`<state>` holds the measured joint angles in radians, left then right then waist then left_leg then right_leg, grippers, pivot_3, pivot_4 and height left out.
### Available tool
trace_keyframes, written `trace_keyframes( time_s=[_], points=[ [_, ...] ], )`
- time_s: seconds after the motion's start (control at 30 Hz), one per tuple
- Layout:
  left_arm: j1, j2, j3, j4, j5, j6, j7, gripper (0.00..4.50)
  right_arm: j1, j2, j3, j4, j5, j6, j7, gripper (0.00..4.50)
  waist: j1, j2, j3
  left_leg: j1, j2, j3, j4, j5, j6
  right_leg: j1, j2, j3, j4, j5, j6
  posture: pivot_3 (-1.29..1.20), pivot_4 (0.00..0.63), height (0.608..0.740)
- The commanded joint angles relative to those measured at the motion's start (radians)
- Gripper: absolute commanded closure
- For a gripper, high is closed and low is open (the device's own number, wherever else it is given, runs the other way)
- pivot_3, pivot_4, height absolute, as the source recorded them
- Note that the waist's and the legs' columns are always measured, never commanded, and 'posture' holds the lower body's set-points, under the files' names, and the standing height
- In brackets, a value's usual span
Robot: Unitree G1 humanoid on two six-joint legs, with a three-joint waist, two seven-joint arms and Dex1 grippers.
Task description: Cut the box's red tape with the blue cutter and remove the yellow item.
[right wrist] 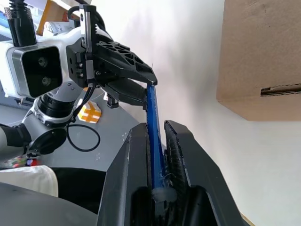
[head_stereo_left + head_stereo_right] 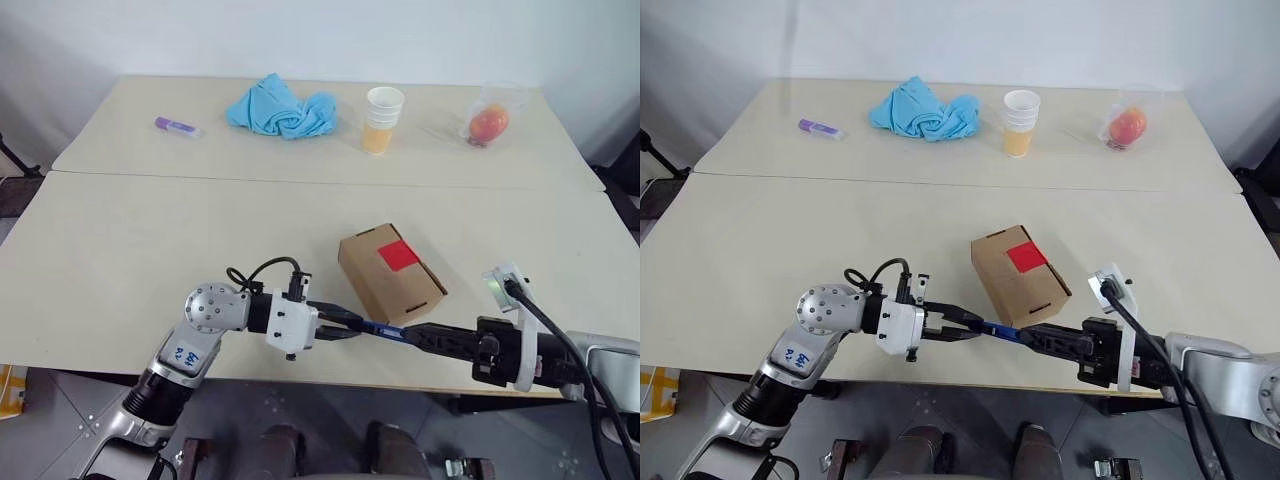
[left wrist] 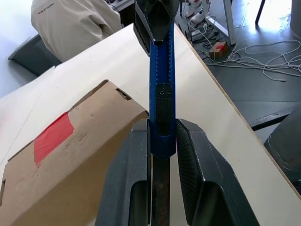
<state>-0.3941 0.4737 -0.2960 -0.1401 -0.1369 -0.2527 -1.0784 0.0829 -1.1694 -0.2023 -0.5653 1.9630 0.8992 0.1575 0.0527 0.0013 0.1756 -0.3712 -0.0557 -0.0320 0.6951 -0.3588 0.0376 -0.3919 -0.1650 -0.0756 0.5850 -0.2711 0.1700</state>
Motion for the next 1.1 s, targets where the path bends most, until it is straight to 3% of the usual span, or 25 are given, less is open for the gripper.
trace_keyframes(
  time_s=[0.03,0.07,0.27,0.33,0.5,0.57,0.67,0.8,1.0,1.1],
  points=[
    [-0.012,-0.007,0.015,-0.02,-0.037,0.004,0.008,4.08,-0.012,-0.018,0.004,-0.007,0.009,0.033,0.018,4.34,0.0,0.0,0.0,0.0,0.0,0.0,0.0,0.0,0.0,0.0,0.0,0.0,0.0,0.0,0.0,0.0,0.15,0.74],
    [-0.008,-0.008,0.02,-0.024,-0.053,0.01,0.007,4.08,-0.016,-0.017,0.004,-0.002,0.009,0.034,0.019,4.34,-0.001,0.0,0.0,0.0,0.0,0.0,0.0,0.0,0.0,0.0,0.0,0.0,0.0,0.0,0.0,0.0,0.15,0.74],
    [0.012,0.027,0.051,-0.057,-0.142,0.105,-0.024,2.26,-0.017,-0.005,-0.046,-0.003,0.009,0.047,0.094,4.34,-0.001,0.0,0.0,0.0,0.0,0.0,0.0,0.0,0.0,0.0,0.0,0.0,0.0,0.0,0.0,0.0,0.15,0.74],
    [0.03,0.083,0.095,-0.086,-0.24,0.227,-0.056,1.67,0.023,-0.025,-0.118,-0.015,0.009,0.076,0.143,4.34,-0.001,0.0,0.0,0.0,0.0,0.0,0.0,0.0,0.0,0.0,0.0,0.0,0.0,0.0,0.0,0.0,0.15,0.74],
    [0.045,0.227,0.215,-0.053,-0.368,0.42,-0.123,1.67,0.122,-0.006,-0.374,-0.05,0.009,0.126,0.322,4.34,-0.001,0.0,0.0,0.0,0.0,-0.001,0.0,0.0,0.0,0.0,0.0,-0.001,0.0,0.0,0.0,0.0,0.15,0.74],
    [0.04,0.291,0.257,0.017,-0.395,0.487,-0.165,1.67,0.169,-0.007,-0.497,-0.049,0.009,0.166,0.343,4.34,0.001,0.001,0.0,0.0,0.0,-0.001,0.0,0.0,0.0,0.0,0.0,-0.001,0.0,0.0,0.0,0.0,0.15,0.74],
    [0.016,0.306,0.281,0.093,-0.402,0.512,-0.192,1.67,0.228,-0.002,-0.611,-0.037,0.001,0.204,0.321,4.34,0.003,0.001,0.0,0.0,0.0,-0.001,0.0,-0.001,0.001,0.0,0.0,0.0,0.0,0.0,0.0,0.0,0.15,0.74],
    [-0.078,0.243,0.265,0.232,-0.353,0.472,-0.2,2.5,0.26,0.012,-0.772,0.021,-0.134,0.231,0.328,4.34,0.008,0.0,0.0,0.0,-0.001,-0.002,0.0,-0.001,0.001,0.0,0.0,0.0,0.0,0.0,0.0,0.0,0.15,0.74],
    [-0.235,0.083,0.18,0.311,-0.308,0.472,-0.205,4.32,0.207,-0.028,-0.831,0.065,-0.229,0.231,0.345,4.34,0.006,0.0,0.001,-0.001,-0.001,-0.001,-0.001,-0.001,0.001,0.0,0.0,0.0,0.0,0.0,0.0,0.0,0.15,0.74],
    [-0.317,-0.002,0.124,0.348,-0.276,0.463,-0.217,4.46,0.133,-0.095,-0.789,0.077,-0.24,0.219,0.326,4.34,0.001,0.0,0.001,-0.001,-0.001,0.0,0.0,-0.001,0.001,0.0,0.0,0.0,0.0,0.0,0.0,0.0,0.15,0.74]
  ],
)
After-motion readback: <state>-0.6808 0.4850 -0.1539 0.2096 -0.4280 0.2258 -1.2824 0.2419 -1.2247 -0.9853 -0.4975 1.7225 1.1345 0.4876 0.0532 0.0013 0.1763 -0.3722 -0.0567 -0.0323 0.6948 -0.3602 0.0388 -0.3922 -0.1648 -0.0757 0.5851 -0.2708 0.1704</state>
